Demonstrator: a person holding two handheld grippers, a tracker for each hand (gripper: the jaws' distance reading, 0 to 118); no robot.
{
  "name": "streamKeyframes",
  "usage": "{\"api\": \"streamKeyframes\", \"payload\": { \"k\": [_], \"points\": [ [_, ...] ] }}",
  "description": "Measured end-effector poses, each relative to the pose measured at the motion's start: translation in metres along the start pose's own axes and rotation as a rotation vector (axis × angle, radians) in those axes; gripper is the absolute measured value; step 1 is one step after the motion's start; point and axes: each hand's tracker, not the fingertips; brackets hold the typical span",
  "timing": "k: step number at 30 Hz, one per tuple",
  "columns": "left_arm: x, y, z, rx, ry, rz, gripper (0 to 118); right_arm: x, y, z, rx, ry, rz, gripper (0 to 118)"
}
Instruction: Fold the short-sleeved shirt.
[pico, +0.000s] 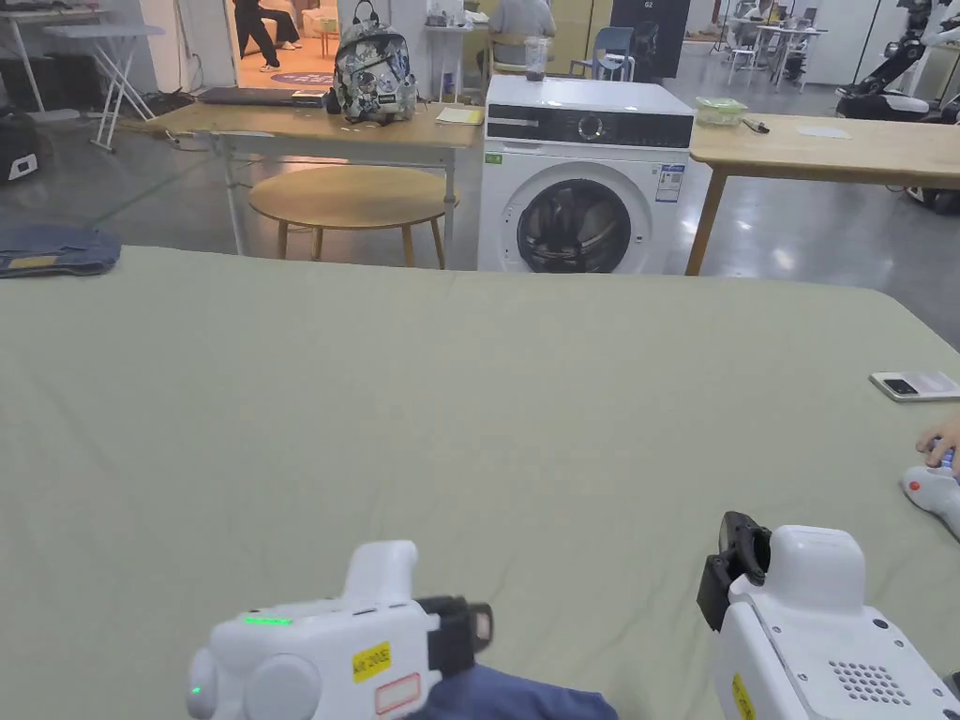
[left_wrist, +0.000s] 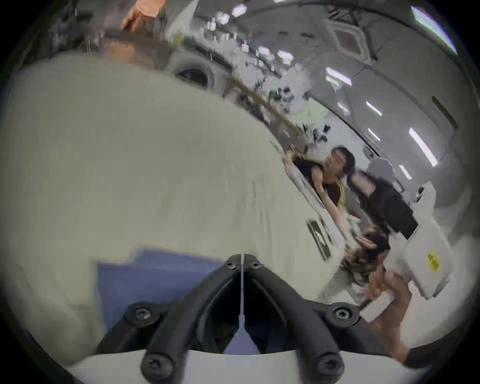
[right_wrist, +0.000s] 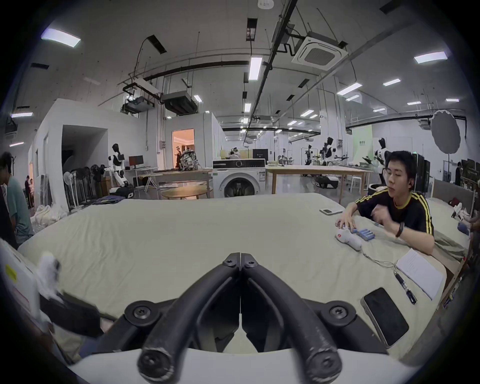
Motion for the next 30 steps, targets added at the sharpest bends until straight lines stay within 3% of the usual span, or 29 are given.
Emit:
{"api": "streamKeyframes", "payload": {
  "k": [6,15,21,25,30],
  "points": [
    [-0.005,0.013,0.057,0.378,0.345,-0.223,0,-0.02,0.01,-0.003,0.059,0.015,0.023,0],
    [-0.024,0.017,0.092,0.695,0.676,-0.302,0,-0.039,0.02,-0.005,0.137,0.02,0.048,0],
    [-0.03,0.017,0.102,0.709,0.715,-0.333,0,-0.041,0.022,-0.001,0.163,0.015,0.054,0],
    [-0.038,0.02,0.106,0.651,0.647,-0.274,0,-0.039,0.018,0.009,0.151,0.012,0.061,0],
    [-0.048,0.018,0.103,0.597,0.614,-0.232,0,-0.036,-0.012,0.025,0.007,0.05,0.069,0]
  ]
}}
